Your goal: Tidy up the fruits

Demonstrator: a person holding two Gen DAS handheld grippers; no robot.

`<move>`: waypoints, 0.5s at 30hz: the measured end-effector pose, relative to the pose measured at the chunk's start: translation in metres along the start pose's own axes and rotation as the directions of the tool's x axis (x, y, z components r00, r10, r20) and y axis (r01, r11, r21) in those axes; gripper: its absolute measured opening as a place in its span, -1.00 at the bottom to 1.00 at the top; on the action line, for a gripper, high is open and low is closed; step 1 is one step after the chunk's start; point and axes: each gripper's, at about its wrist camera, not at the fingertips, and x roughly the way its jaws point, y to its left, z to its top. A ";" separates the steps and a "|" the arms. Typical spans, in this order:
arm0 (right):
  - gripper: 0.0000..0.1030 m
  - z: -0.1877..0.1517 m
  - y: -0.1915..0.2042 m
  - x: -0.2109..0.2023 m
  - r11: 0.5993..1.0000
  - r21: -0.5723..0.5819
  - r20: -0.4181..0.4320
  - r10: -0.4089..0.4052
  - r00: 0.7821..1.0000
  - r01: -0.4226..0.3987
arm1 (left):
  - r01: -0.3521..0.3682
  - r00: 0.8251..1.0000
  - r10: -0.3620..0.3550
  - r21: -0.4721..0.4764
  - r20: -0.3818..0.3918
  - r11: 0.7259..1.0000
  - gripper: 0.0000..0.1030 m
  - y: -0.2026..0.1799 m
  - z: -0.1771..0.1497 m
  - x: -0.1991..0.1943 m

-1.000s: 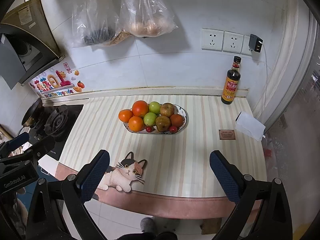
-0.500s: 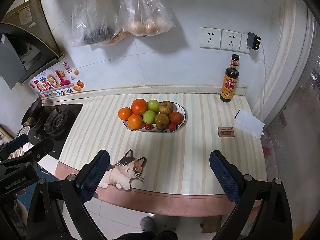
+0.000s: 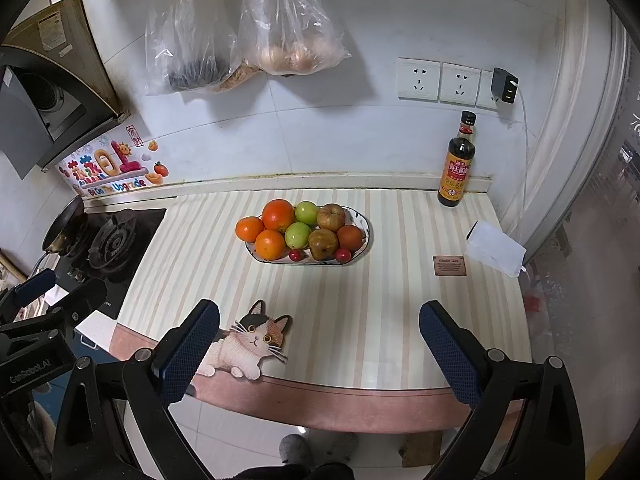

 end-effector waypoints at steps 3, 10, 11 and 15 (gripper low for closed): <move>0.98 0.000 0.000 0.000 1.000 -0.003 -0.001 -0.003 1.000 0.003 | 0.000 1.000 0.000 0.001 0.000 1.000 1.00 0.000 0.000 -0.001; 0.98 -0.001 0.001 -0.001 1.000 -0.005 -0.001 -0.003 1.000 0.003 | 0.001 1.000 -0.001 0.000 0.001 1.000 1.00 0.001 0.000 -0.001; 0.98 -0.001 0.001 -0.002 1.000 -0.005 -0.002 -0.003 1.000 0.003 | 0.001 1.000 -0.001 -0.002 0.002 1.000 1.00 0.001 0.000 -0.001; 0.98 -0.001 0.001 -0.001 1.000 -0.004 -0.002 -0.002 1.000 0.002 | 0.001 1.000 -0.001 -0.005 0.004 1.000 1.00 0.002 0.001 -0.002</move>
